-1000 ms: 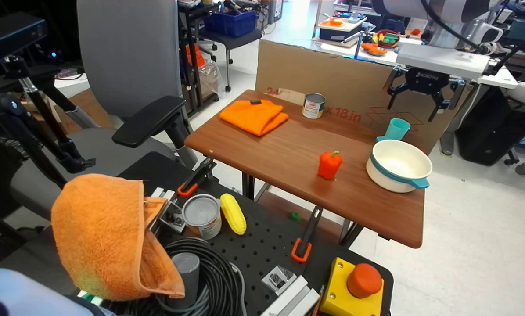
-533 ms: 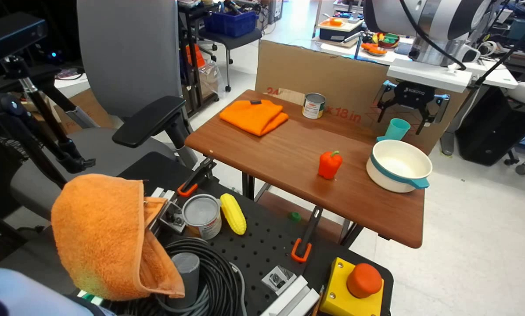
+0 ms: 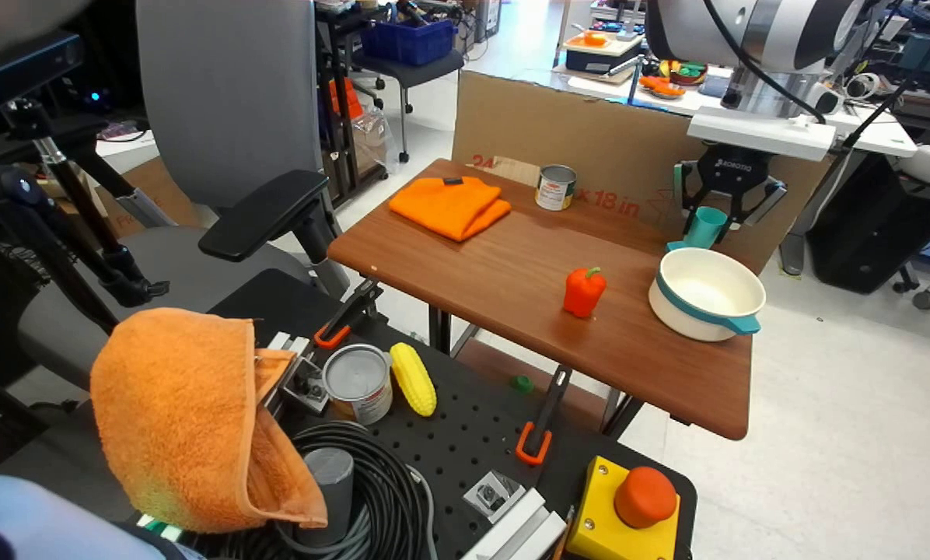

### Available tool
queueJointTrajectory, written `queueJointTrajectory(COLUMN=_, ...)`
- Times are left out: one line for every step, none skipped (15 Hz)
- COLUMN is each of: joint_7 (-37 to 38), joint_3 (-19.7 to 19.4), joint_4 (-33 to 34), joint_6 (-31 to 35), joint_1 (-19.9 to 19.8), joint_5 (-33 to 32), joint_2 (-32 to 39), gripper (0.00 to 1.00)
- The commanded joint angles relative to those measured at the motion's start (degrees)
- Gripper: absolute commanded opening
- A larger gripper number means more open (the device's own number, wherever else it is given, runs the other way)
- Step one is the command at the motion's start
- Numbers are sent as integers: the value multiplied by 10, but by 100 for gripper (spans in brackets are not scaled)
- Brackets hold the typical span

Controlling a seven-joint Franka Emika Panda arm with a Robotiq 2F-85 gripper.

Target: Put the green cup in the bowl

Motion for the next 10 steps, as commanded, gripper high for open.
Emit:
queueJointTrajectory(joint_7=-1, joint_3=3, joint_4=29, joint_6=-9, joint_1=-7, joint_5=-18, joint_2=0, gripper=16)
queueJointTrajectory(joint_7=-5, joint_3=4, joint_4=29, joint_6=-9, joint_1=-8, joint_5=-19, joint_2=-6, gripper=16)
queueJointTrajectory(joint_7=-9, joint_3=6, joint_4=28, joint_6=-12, joint_1=-10, joint_5=-21, joint_2=-11, gripper=13)
queueJointTrajectory(joint_7=-17, joint_3=9, joint_4=24, joint_6=-14, joint_1=-13, joint_5=-19, joint_2=-19, gripper=12)
queueJointTrajectory(joint_7=-24, joint_3=11, joint_4=18, joint_6=-13, joint_1=-15, joint_5=-19, joint_2=-27, gripper=12)
queueJointTrajectory(joint_7=-36, joint_3=13, joint_4=3, joint_6=-9, joint_1=-17, joint_5=-19, joint_2=-42, gripper=12)
queueJointTrajectory(joint_7=-47, joint_3=15, joint_4=-19, joint_6=-6, joint_1=-17, joint_5=-19, joint_2=-63, gripper=12)
queueJointTrajectory(joint_7=-61, joint_3=16, joint_4=-46, joint_6=1, joint_1=-18, joint_5=-21, joint_2=-88, gripper=12)
queueJointTrajectory(joint_7=-75, joint_3=17, joint_4=-84, joint_6=21, joint_1=-19, joint_5=-22, joint_2=-119, gripper=12)
queueJointTrajectory(joint_7=-91, joint_3=18, joint_4=-114, joint_6=33, joint_1=-21, joint_5=-23, joint_2=-144, gripper=12)
